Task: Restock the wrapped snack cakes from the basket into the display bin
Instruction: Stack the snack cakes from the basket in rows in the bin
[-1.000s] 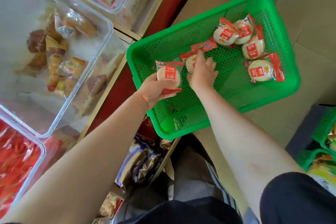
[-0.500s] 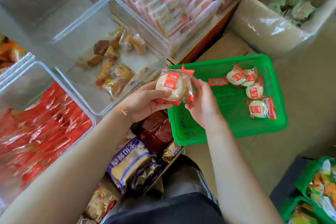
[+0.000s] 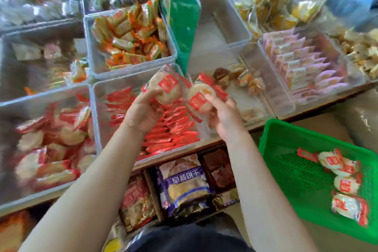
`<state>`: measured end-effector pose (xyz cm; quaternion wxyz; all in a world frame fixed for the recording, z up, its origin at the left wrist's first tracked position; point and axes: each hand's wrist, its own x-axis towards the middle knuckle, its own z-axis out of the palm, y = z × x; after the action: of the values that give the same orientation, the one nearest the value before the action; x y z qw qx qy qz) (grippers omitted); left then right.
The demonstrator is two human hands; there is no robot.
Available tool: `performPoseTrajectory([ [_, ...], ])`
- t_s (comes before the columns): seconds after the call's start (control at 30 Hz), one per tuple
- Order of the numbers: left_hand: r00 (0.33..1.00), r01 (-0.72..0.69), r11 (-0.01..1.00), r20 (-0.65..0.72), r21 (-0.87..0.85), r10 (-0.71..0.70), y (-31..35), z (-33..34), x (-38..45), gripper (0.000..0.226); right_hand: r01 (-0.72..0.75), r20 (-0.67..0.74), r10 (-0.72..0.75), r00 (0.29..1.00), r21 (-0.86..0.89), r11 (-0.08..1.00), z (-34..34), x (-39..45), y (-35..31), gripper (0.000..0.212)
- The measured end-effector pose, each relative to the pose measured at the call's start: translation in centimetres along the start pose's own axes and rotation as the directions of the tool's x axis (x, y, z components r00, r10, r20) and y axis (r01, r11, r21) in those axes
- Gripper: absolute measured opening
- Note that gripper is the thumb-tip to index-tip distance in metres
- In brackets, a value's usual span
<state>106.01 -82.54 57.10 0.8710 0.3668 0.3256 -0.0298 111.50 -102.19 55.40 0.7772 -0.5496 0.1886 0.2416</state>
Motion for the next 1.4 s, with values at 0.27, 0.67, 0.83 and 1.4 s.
performPoseTrajectory([
  [0.27,0.808,-0.260,0.441,-0.057,0.859,0.587,5.5,-7.0,5.1,0.018,0.251,0.024,-0.285,0.958,-0.550,0.797,8.9,5.7,1.1,0.031],
  [0.67,0.949,-0.089,-0.514,0.229,0.853,0.216,3.0,-7.9,12.1,0.041,0.485,0.677,-0.211,0.706,-0.678,-0.553,12.8,12.2,2.5,0.039],
  [0.83,0.962,-0.077,-0.682,0.233,0.728,0.140,2.6,-7.7,12.8,0.034,0.457,0.665,-0.090,0.742,-0.599,-0.657,13.2,12.6,4.1,0.033],
  [1.4,0.998,-0.041,-0.619,-0.004,0.784,-0.070,3.3,-4.4,16.2,0.034,0.450,0.479,0.099,0.872,-0.705,-0.548,13.5,15.3,4.5,0.033],
])
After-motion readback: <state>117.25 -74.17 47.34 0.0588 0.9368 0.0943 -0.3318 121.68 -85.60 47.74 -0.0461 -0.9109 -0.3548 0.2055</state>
